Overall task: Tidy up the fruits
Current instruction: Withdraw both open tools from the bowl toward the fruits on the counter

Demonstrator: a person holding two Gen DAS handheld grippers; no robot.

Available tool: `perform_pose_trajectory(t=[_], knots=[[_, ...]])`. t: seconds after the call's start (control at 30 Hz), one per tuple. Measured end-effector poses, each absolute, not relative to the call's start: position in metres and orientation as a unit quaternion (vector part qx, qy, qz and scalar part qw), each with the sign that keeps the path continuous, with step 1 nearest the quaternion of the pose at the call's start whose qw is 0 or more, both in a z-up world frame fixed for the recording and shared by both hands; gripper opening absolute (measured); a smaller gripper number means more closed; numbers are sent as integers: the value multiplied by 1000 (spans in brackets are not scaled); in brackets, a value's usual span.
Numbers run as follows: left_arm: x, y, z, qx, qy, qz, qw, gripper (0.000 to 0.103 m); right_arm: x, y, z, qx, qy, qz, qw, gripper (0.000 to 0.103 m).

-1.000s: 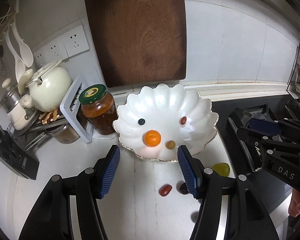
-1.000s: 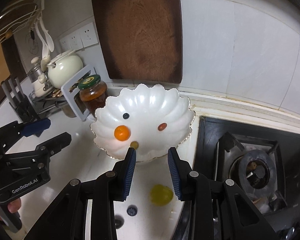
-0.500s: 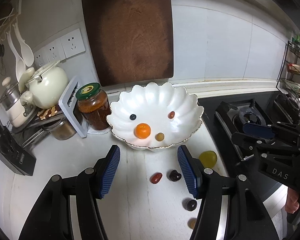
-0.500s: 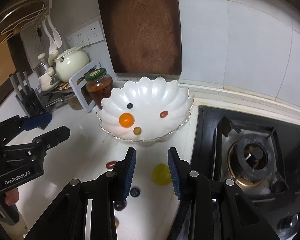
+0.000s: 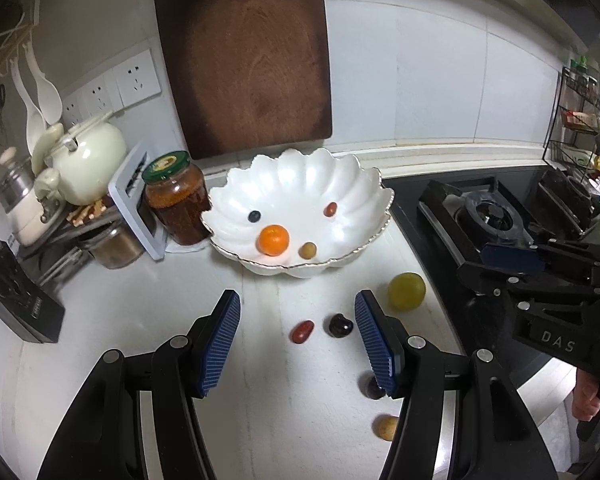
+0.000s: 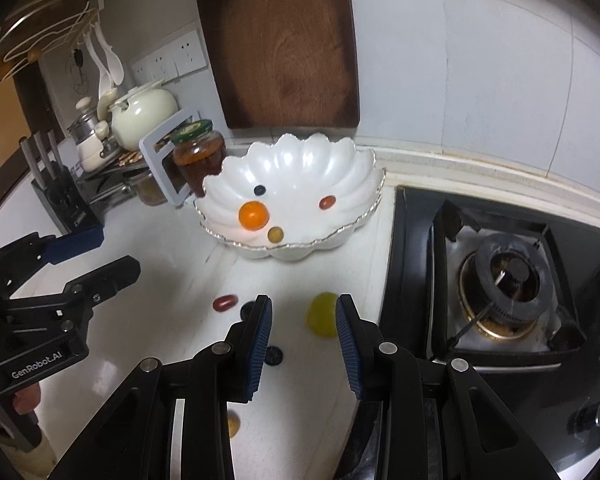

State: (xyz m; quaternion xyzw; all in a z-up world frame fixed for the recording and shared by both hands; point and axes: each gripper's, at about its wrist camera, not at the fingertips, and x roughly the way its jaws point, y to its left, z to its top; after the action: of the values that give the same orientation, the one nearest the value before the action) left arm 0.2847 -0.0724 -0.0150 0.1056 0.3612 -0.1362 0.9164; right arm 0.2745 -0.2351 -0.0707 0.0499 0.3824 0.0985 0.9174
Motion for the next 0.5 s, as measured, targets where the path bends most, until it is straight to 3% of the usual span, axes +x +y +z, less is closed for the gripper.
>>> perform_pose_trajectory(t=[0.23, 0.33, 0.5], knots=[[289, -75, -30, 101, 378, -153, 907, 59, 274, -234, -80, 55, 397, 96, 911, 35], [292, -77, -36, 99, 384, -156, 905, 59, 276, -234, -85, 56, 401, 94, 910, 45], [298, -79, -48, 100, 392, -162, 900, 59, 281, -235, -90, 48, 402, 83, 911, 46]])
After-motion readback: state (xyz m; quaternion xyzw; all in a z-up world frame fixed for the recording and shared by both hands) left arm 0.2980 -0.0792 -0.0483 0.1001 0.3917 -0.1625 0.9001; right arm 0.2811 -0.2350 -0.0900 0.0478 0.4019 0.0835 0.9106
